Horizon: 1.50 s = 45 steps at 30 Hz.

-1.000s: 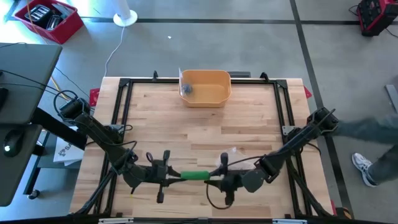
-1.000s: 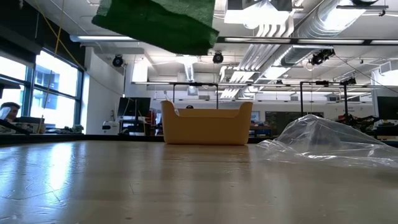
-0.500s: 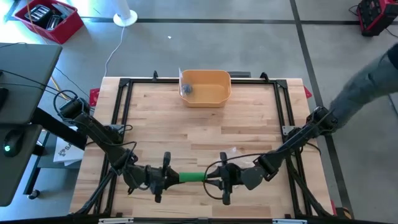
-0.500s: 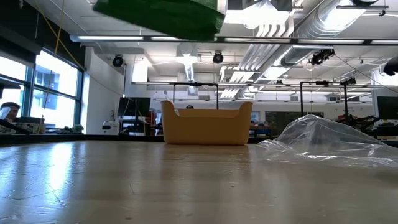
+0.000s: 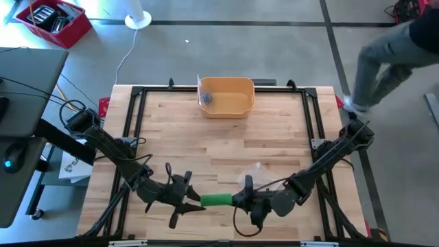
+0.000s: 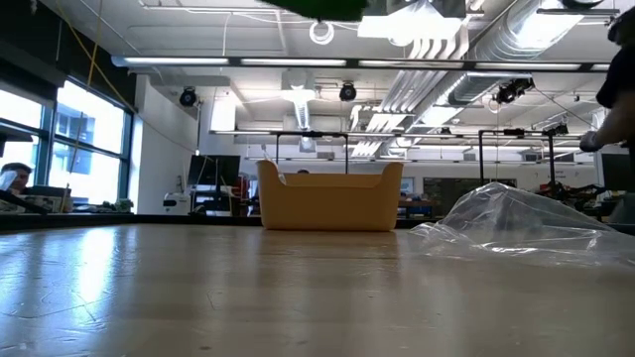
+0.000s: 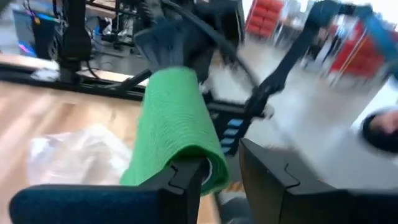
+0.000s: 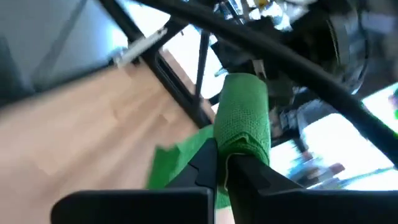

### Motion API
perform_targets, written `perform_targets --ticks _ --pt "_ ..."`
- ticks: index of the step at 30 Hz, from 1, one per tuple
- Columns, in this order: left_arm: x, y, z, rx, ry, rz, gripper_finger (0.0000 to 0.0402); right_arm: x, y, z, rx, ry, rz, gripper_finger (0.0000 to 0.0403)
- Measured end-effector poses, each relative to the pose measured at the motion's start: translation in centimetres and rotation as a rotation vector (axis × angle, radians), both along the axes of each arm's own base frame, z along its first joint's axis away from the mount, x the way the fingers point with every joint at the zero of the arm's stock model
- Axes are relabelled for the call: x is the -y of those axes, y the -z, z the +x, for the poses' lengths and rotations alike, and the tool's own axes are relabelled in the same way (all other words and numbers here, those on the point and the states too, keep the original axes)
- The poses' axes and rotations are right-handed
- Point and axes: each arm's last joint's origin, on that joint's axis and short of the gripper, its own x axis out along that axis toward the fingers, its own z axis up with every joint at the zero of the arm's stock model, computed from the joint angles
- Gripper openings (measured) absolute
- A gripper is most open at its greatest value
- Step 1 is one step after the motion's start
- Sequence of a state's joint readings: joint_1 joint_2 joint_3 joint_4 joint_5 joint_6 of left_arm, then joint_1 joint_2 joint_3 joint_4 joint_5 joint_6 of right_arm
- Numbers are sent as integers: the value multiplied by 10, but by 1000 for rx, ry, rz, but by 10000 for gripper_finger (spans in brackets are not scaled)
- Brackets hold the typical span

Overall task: Roll bandage
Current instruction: Roll the green bandage

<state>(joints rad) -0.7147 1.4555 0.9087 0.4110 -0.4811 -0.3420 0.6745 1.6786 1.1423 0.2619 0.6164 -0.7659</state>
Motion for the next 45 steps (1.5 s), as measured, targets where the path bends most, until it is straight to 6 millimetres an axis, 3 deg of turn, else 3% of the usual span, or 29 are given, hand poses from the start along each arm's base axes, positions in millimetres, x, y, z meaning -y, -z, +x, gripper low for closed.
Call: perform_targets --ticks 4,8,15,18,27,32,37,45 --pt "-2 -3 2 4 -25 -152 98 -5 11 3 -8 -54 -273 11" --pt "-7 0 5 -33 -68 -217 90 -5 19 5 -33 -42 -338 11" --pt "-14 10 6 -95 -147 -59 12 -3 21 5 -51 52 -32 24" --pt "-13 11 4 -97 -109 78 14 -4 22 5 -67 83 182 46" --pt "3 17 -10 -17 96 738 6 4 19 14 -88 201 940 91" --pt "8 18 -17 0 88 887 6 11 16 20 -60 243 1089 72" --pt "8 18 -19 -60 -56 631 26 15 15 21 7 291 1000 12" --pt "11 20 -19 -150 -76 145 101 6 19 19 0 195 622 5"
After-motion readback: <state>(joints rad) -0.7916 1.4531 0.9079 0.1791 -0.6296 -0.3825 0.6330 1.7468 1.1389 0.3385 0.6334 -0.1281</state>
